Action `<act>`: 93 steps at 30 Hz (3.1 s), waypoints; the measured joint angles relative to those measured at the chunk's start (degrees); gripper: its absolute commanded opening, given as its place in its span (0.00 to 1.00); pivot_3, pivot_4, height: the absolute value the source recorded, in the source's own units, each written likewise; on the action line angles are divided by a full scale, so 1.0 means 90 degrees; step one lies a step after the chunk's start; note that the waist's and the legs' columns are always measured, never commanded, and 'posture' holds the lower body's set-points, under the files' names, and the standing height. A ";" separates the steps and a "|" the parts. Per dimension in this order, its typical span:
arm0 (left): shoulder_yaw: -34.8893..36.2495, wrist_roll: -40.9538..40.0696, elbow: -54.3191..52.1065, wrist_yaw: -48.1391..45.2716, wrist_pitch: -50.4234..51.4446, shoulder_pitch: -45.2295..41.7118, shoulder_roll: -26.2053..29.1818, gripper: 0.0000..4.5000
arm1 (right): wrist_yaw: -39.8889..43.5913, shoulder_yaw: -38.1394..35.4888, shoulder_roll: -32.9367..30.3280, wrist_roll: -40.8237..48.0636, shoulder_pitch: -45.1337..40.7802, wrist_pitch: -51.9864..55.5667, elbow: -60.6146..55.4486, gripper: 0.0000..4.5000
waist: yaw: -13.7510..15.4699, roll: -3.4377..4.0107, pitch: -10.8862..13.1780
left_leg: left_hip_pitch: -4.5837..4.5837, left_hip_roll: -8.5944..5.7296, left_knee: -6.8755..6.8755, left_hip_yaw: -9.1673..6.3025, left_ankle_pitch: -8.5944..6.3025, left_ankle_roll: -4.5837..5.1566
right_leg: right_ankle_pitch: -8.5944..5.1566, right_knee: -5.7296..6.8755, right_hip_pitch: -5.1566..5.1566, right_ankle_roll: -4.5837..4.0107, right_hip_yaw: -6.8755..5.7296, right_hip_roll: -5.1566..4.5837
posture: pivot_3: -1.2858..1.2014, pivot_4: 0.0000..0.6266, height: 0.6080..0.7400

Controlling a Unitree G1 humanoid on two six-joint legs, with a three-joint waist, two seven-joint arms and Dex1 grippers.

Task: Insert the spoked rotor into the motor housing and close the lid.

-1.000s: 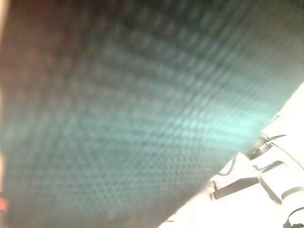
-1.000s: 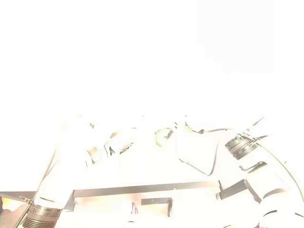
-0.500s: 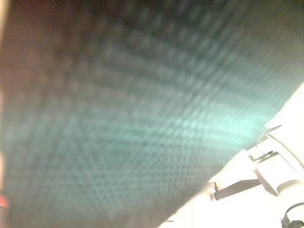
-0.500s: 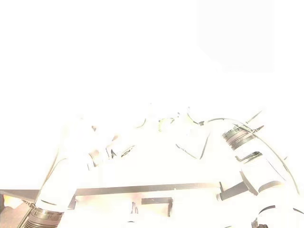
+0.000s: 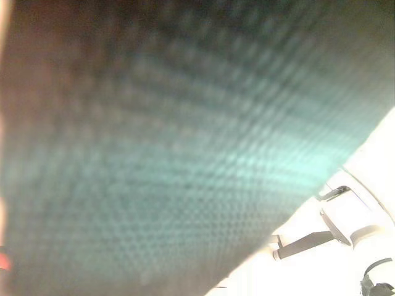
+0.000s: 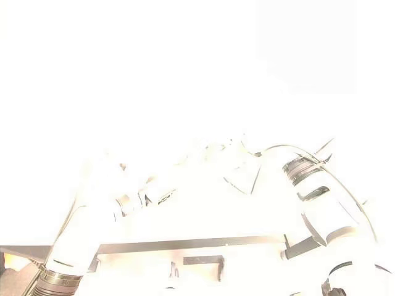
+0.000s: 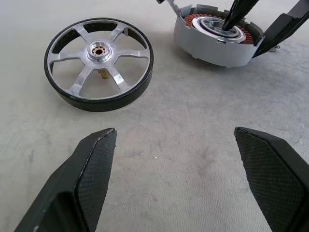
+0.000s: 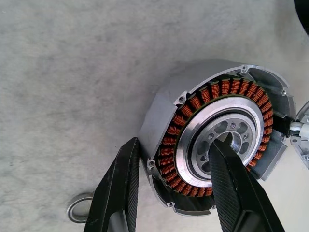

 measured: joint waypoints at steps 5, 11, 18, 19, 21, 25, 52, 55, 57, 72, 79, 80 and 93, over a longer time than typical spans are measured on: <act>0.0000 0.0026 -0.0005 0.0028 0.0004 -0.0001 0.0001 0.92 | 0.0259 -0.0005 -0.0057 0.0114 0.0033 -0.0044 -0.0064 0.66 | 0.0012 0.0000 0.0000 | -0.0029 -0.0001 0.0004 0.0004 0.0001 0.0002 | 0.0009 -0.0003 -0.0025 -0.0018 -0.0002 0.0000 | 0.52 0.00 1.00; 0.0001 0.0072 -0.0002 0.0027 0.0002 -0.0013 0.0009 0.92 | 0.0456 -0.0048 -0.0214 0.0374 0.0151 -0.0050 -0.0553 1.00 | 0.0017 0.0000 0.0000 | -0.0025 0.0001 0.0005 0.0006 -0.0005 0.0012 | 0.0008 -0.0002 -0.0024 -0.0023 -0.0002 -0.0001 | 0.52 0.00 1.00; -0.0014 0.0091 0.0087 -0.0006 -0.0012 -0.0104 -0.0002 0.92 | 0.0751 -0.0575 -0.0626 0.1025 0.0421 0.0465 -0.1626 1.00 | 0.0026 0.0000 0.0000 | -0.0020 0.0005 0.0006 0.0005 0.0001 0.0006 | 0.0009 0.0004 -0.0022 -0.0022 -0.0002 0.0000 | 0.52 0.00 1.00; -0.0014 0.0094 0.0105 -0.0009 -0.0014 -0.0117 -0.0002 0.92 | 0.0719 -0.0725 -0.0645 0.1120 0.0439 0.0673 -0.1726 1.00 | 0.0027 -0.0001 0.0000 | -0.0017 0.0005 0.0006 0.0005 0.0001 0.0005 | 0.0009 0.0004 -0.0018 -0.0022 -0.0002 0.0000 | 0.52 0.00 1.00; -0.0014 0.0096 0.0117 -0.0007 -0.0024 -0.0135 -0.0013 0.92 | 0.0424 -0.1173 -0.0615 0.1307 0.0513 0.1473 -0.1751 1.00 | 0.0025 -0.0001 0.0000 | -0.0013 0.0005 0.0007 0.0005 0.0002 0.0005 | 0.0009 0.0004 -0.0011 -0.0022 -0.0003 0.0000 | 0.52 0.00 1.00; -0.0008 0.0073 0.0107 0.0004 -0.0021 -0.0133 -0.0044 0.92 | -0.0406 -0.2142 -0.0426 0.1682 0.0827 0.3167 -0.1668 1.00 | 0.0031 -0.0002 -0.0001 | -0.0005 0.0005 0.0005 0.0003 0.0006 -0.0002 | 0.0009 0.0003 -0.0002 -0.0022 -0.0006 0.0000 | 0.52 0.00 1.00; 0.0432 -0.0495 0.0856 -0.0446 0.0173 -0.2002 -0.0243 0.92 | -0.1300 -0.3450 -0.0337 0.3563 0.3463 0.4708 -0.1533 1.00 | 0.0168 0.0017 0.0006 | 0.0063 0.0037 -0.0124 0.0016 0.0145 -0.0077 | 0.0005 -0.0043 0.0059 -0.0011 -0.0060 0.0000 | 0.52 0.00 1.00; 0.0424 -0.0488 0.0855 -0.0429 0.0172 -0.1956 -0.0250 0.92 | -0.1327 -0.3410 -0.0339 0.3513 0.3393 0.4502 -0.1376 0.91 | 0.0175 0.0017 0.0006 | 0.0063 0.0037 -0.0132 0.0014 0.0144 -0.0074 | 0.0006 -0.0048 0.0060 -0.0011 -0.0065 0.0000 | 0.52 0.00 1.00; 0.0423 -0.0476 0.0855 -0.0416 0.0172 -0.1900 -0.0250 0.92 | -0.1324 -0.3354 -0.0342 0.3509 0.3388 0.4371 -0.1324 0.79 | 0.0176 0.0016 0.0006 | 0.0063 0.0038 -0.0132 0.0013 0.0141 -0.0069 | 0.0006 -0.0052 0.0063 -0.0011 -0.0066 0.0000 | 0.52 0.00 1.00; 0.0409 -0.0346 0.0853 -0.0285 0.0130 -0.1763 -0.0237 0.92 | -0.1270 -0.3078 -0.0441 0.3350 0.3388 0.4137 -0.1223 0.13 | 0.0167 0.0017 0.0006 | 0.0077 0.0085 -0.0139 0.0031 0.0166 -0.0086 | 0.0004 -0.0146 0.0174 -0.0007 -0.0106 -0.0001 | 0.52 0.00 1.00; 0.0391 -0.0302 0.0847 -0.0280 0.0106 -0.1765 -0.0254 0.92 | -0.1402 -0.3054 -0.0451 0.3322 0.3260 0.4239 -0.1193 0.13 | 0.0164 0.0018 0.0007 | 0.0068 0.0088 -0.0143 0.0031 0.0168 -0.0089 | 0.0004 -0.0147 0.0167 -0.0006 -0.0110 -0.0001 | 0.52 0.00 1.00; 0.0388 -0.0297 0.0847 -0.0279 0.0094 -0.1765 -0.0255 0.92 | -0.1495 -0.3054 -0.0451 0.3287 0.3207 0.4279 -0.1174 0.13 | 0.0164 0.0019 0.0007 | 0.0065 0.0088 -0.0145 0.0031 0.0169 -0.0090 | 0.0004 -0.0147 0.0164 -0.0006 -0.0111 -0.0001 | 0.52 0.00 1.00; 0.0371 -0.0226 0.0848 -0.0285 0.0059 -0.1766 -0.0257 0.92 | -0.1776 -0.3181 -0.0234 0.3363 0.2058 0.4910 -0.2266 0.13 | 0.0179 0.0033 0.0012 | -0.0027 0.0100 -0.0214 0.0029 0.0195 -0.0079 | -0.0004 -0.0114 0.0035 -0.0041 -0.0146 0.0000 | 0.52 0.00 1.00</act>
